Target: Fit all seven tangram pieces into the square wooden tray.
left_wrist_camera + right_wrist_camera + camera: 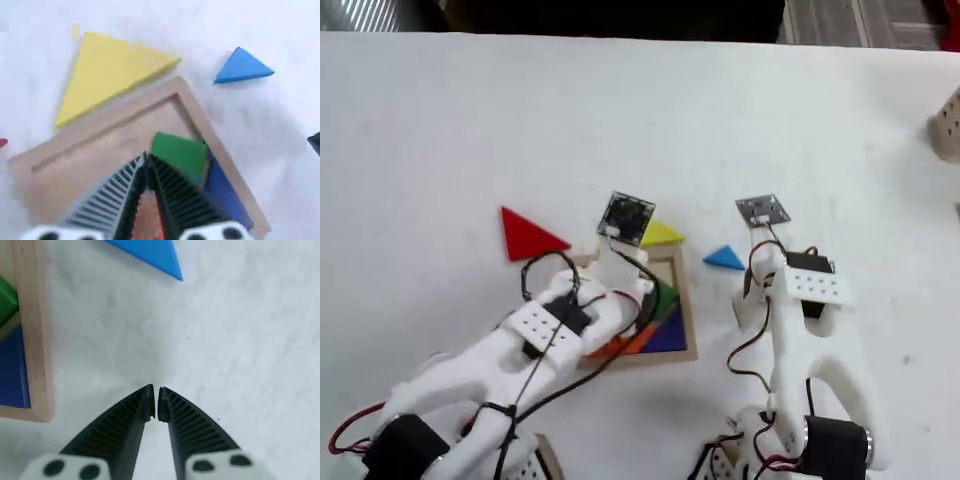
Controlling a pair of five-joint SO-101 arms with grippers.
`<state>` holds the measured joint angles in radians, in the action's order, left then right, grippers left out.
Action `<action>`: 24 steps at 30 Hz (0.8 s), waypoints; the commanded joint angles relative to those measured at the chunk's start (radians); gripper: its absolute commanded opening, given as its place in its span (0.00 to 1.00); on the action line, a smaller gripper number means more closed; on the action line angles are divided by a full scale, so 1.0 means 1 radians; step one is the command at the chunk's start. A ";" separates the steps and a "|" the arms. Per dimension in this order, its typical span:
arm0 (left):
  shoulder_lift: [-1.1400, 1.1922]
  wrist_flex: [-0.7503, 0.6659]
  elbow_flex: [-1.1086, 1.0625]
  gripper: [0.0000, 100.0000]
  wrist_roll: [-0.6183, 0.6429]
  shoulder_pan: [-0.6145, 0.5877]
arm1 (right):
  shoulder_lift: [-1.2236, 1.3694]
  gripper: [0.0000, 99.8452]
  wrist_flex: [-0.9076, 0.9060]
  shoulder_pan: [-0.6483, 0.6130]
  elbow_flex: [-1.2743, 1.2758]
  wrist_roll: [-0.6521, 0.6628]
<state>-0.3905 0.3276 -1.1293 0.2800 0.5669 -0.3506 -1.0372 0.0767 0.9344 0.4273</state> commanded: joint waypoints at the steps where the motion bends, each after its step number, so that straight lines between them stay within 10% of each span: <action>1: 0.050 -0.063 0.064 0.02 0.017 0.005 | 0.001 0.02 0.012 -0.007 -0.006 0.012; 24: 0.251 0.068 0.209 0.02 0.014 0.030 | -0.001 0.02 0.010 -0.007 -0.008 0.012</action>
<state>-0.0944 0.3844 -0.9636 0.2846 0.5731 -0.3506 -1.0372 0.0767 0.9344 0.4273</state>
